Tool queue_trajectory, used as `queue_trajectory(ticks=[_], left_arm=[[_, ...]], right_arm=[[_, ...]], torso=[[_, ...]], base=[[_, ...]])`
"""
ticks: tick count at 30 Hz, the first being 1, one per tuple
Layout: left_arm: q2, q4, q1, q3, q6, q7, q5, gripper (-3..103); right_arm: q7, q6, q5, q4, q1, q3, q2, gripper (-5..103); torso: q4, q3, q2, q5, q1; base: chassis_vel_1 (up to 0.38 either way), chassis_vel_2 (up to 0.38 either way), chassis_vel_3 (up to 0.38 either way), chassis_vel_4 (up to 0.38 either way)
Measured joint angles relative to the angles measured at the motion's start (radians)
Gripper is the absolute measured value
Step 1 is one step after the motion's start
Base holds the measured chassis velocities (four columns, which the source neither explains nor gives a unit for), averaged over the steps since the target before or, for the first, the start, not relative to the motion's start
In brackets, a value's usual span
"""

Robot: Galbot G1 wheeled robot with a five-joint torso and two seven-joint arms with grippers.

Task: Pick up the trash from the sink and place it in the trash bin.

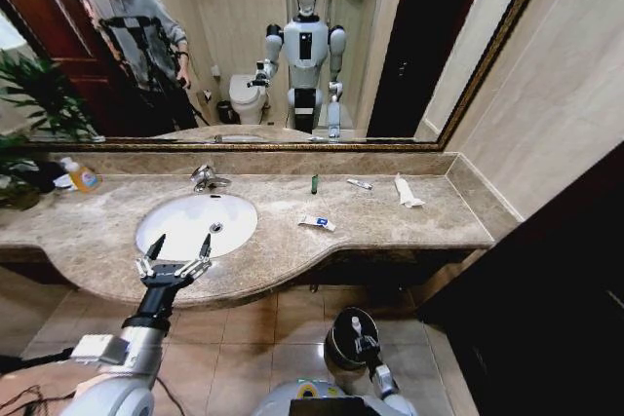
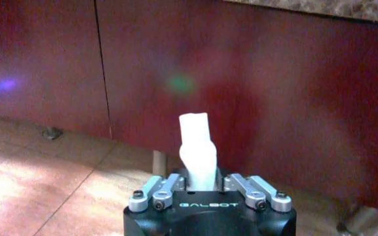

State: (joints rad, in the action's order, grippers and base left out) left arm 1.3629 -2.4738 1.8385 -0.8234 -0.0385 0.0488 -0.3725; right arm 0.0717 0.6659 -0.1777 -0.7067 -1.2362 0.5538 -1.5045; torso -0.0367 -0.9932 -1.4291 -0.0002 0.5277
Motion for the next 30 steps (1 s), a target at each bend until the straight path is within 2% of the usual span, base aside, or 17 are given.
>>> queue_trajectory(ticks=[1,3,4,7,10,11,13,15,16,19,22,24,26,30], left_arm=[[0.0,0.0,0.0,0.0,0.0,0.0,0.0,100],[0.0,0.0,0.0,0.0,0.0,0.0,0.0,100],[0.0,0.0,0.0,0.0,0.0,0.0,0.0,100],[0.0,0.0,0.0,0.0,0.0,0.0,0.0,100],[0.0,0.0,0.0,0.0,0.0,0.0,0.0,100],[0.0,0.0,0.0,0.0,0.0,0.0,0.0,100],[0.0,0.0,0.0,0.0,0.0,0.0,0.0,100],[0.0,0.0,0.0,0.0,0.0,0.0,0.0,100],[0.0,0.0,0.0,0.0,0.0,0.0,0.0,100],[0.0,0.0,0.0,0.0,0.0,0.0,0.0,100],[0.0,0.0,0.0,0.0,0.0,0.0,0.0,100],[0.0,0.0,0.0,0.0,0.0,0.0,0.0,100],[0.0,0.0,0.0,0.0,0.0,0.0,0.0,100],[0.0,0.0,0.0,0.0,0.0,0.0,0.0,100]], right_arm=[[0.0,0.001,-0.001,0.0,-0.001,0.0,0.002,29],[-0.004,0.004,-0.003,-0.013,-0.013,-0.001,0.006,40],[-0.004,0.004,-0.003,-0.013,-0.013,-0.001,0.006,40],[-0.012,0.002,0.006,-0.06,-0.042,-0.001,0.006,56],[-0.014,-0.003,0.011,-0.092,-0.062,-0.001,0.009,61],[-0.014,-0.005,0.014,-0.109,-0.073,0.0,0.011,73],[-0.015,-0.007,0.015,-0.132,-0.086,0.001,0.012,73],[-0.029,-0.017,0.003,-0.193,-0.113,0.005,0.023,83],[-0.029,-0.017,0.003,-0.193,-0.113,0.005,0.023,83],[-0.099,0.064,-0.186,-0.245,-0.105,0.034,0.056,97],[-0.106,0.042,-0.182,-0.317,-0.11,0.038,0.078,99],[-0.092,0.016,-0.121,-0.386,-0.111,0.081,0.08,100],[-0.091,0.014,-0.103,-0.411,-0.113,0.098,0.093,100],[-0.064,0.0,-0.012,-0.514,-0.14,0.155,0.149,100]], torso=[[0.0,0.0,0.0,0.0002,0.0],[-0.0001,0.0,0.0,0.0,0.0],[-0.0001,0.0,0.0,0.0,0.0],[-0.0001,0.0,0.0,0.0001,0.0],[0.0,0.0,0.0,0.0001,0.0],[0.0,0.0,0.0,0.0,0.0],[-0.0001,0.0,0.0,0.0003,0.0],[0.0,0.0,0.0,0.0003,0.0],[0.0,0.0,0.0,0.0003,0.0],[-0.0001,0.0,0.0,0.0004,0.0],[-0.0002,0.0,0.0,-0.0002,0.0],[-0.0002,0.0,0.0,0.0008,0.0],[-0.0002,0.0,0.0,0.0009,0.0],[0.0,0.0,0.0,-0.0001,0.0]], base=[[0.0,0.0,0.0,0.0],[0.0,0.0,0.0,0.0],[0.0,0.0,0.0,0.0],[0.0,0.0,0.0,0.0],[0.0,0.0,0.0,0.0],[0.0,0.0,0.0,0.0],[0.0,0.0,0.0,0.0],[0.0,0.0,0.0,0.0],[0.0,0.0,0.0,0.0],[0.0,0.0,0.0,0.0],[0.0,0.0,0.0,0.0],[0.0,0.0,0.0,0.0],[0.0,0.0,0.0,0.0],[0.0,0.0,0.0,0.0]])
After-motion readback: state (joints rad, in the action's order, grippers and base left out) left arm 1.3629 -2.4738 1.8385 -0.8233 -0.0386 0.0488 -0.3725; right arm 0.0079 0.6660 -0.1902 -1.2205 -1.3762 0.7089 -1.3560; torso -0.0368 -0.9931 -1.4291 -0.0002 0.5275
